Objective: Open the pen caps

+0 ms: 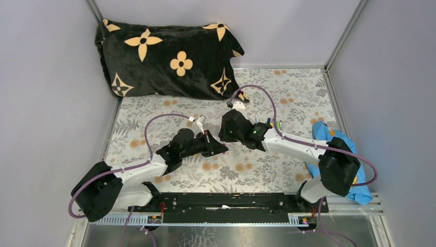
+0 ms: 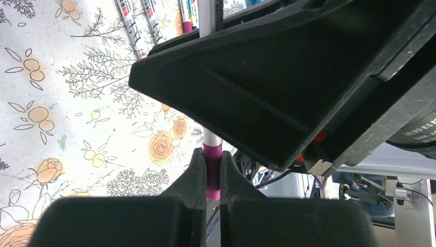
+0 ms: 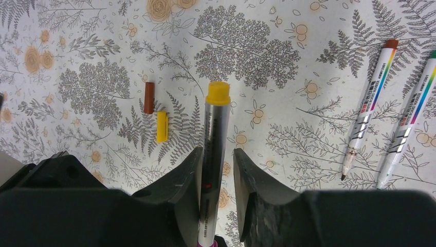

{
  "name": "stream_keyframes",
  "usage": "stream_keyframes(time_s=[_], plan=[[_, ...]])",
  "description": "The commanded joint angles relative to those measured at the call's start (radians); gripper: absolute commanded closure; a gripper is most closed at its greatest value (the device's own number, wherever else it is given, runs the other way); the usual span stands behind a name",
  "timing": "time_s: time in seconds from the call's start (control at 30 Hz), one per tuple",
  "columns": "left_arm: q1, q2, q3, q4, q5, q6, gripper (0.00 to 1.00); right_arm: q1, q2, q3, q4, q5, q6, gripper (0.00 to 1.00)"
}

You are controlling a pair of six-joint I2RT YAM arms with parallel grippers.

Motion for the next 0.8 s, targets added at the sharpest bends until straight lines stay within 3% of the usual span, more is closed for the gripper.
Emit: stream_keyframes(time_s=[0.0,0.2,0.37,0.77], plan=[[-0.005,0.011,0.007,0.009,-0.014,-0.008,1.0,0.003,-0.054,0.042,-0.007,0.069,-0.017,0.66],[-0.006,0.006,-0.005,0.012,-0.018,-0.014,1.0,0.003,-0.051,0.042,-0.003,0.076,-0.019,0.73],[-0.006,0.008,0.003,0.014,-0.01,-0.017,1.0,0.002,-0.037,0.052,-0.003,0.081,-0.022,1.0],[-0.026,-0.035,-0.131,0.006,-0.088,-0.166,1.0,-0.045,-0.004,0.12,0.065,0.132,-0.133,1.0]])
